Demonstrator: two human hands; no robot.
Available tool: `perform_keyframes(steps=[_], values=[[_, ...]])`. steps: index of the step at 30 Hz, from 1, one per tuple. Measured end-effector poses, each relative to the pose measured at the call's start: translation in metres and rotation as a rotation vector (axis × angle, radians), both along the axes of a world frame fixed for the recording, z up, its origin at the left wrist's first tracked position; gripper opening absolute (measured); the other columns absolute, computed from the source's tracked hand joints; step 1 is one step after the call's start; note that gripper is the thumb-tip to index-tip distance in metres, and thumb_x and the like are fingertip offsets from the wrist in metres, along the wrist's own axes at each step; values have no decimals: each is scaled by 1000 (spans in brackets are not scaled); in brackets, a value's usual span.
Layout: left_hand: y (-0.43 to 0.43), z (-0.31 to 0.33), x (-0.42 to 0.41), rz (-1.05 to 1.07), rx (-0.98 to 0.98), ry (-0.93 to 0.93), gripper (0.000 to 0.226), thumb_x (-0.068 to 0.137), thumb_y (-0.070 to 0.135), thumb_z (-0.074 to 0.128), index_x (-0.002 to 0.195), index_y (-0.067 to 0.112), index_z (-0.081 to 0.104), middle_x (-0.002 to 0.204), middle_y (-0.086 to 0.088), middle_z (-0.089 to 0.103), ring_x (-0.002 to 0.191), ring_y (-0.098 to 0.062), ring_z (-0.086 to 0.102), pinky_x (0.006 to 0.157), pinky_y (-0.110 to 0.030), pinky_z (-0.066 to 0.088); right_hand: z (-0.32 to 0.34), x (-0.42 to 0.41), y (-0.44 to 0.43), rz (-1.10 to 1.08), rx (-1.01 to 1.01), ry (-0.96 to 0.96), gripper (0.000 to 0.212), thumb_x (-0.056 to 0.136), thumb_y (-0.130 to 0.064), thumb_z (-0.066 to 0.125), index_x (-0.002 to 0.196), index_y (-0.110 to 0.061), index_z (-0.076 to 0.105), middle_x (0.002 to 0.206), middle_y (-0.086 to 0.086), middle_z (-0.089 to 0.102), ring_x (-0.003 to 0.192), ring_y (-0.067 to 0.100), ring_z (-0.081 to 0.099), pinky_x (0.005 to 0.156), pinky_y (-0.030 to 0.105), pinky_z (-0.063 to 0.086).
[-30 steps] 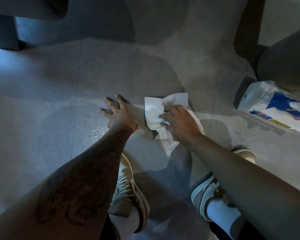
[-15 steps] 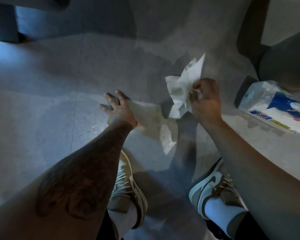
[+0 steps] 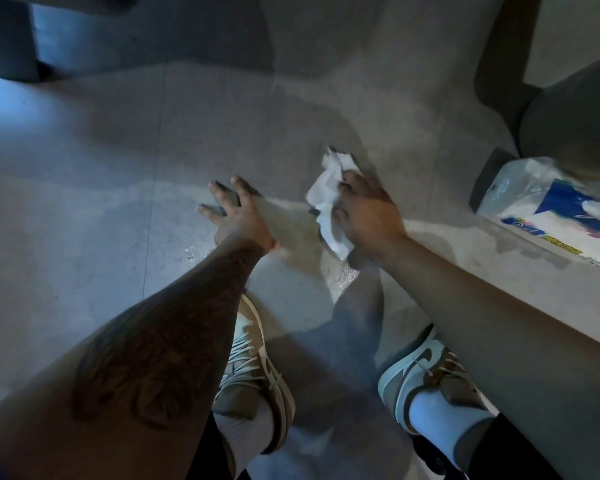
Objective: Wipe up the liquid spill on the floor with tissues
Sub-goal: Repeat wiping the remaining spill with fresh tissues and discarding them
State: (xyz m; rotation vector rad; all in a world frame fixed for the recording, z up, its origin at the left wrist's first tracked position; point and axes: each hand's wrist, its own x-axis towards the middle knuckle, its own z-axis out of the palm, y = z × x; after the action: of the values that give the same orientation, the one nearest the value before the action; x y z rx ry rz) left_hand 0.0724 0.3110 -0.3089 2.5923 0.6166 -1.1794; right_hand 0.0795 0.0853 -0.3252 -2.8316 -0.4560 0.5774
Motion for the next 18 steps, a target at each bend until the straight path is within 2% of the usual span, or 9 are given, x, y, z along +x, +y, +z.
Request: perform_keyframes(steps=[3,7,10,12,15,18], values=[[1,3,-1,-14,-8,-13,144,68,39,91,156,19,-21,160,-21,-31,143,-61,-16,108,-65,36,2,-1,25,17,60,46,38,89,-25,59,124,-10,58,151,6,41,135,30,42,102,43,44],[2,7,-2,-25,-21,-8,144,69,41,90,156,17,-21,160,-23,-29,143,-61,-15,111,-63,31,8,-15,33,207,167,-7,33,81,-22,53,103,-5,71,133,16,58,112,36,59,87,40,50],[2,6,-3,-35,-13,-14,145,67,42,91,156,18,-21,160,-23,-29,143,-61,-15,111,-64,32,11,-34,5,212,203,-58,30,81,-31,55,95,-11,72,126,14,61,114,36,56,92,40,43],[1,7,-3,-34,-2,-4,145,68,43,90,156,19,-22,161,-22,-29,143,-61,-14,109,-65,33,7,-39,-16,94,158,-74,28,77,-33,57,94,-19,75,125,11,63,110,35,55,93,39,44],[1,13,-4,-30,-1,-20,143,68,43,90,157,22,-20,162,-18,-27,145,-58,-11,109,-64,34,12,-38,-33,-108,204,-60,26,74,-22,57,92,-17,75,112,11,66,100,35,61,86,37,49],[11,13,-13,-15,-50,-120,136,71,41,89,157,26,-16,166,-10,-20,148,-52,-9,114,-61,31,23,-33,-50,-488,277,-186,30,79,-10,64,110,-12,65,110,12,67,101,32,61,88,37,48]])
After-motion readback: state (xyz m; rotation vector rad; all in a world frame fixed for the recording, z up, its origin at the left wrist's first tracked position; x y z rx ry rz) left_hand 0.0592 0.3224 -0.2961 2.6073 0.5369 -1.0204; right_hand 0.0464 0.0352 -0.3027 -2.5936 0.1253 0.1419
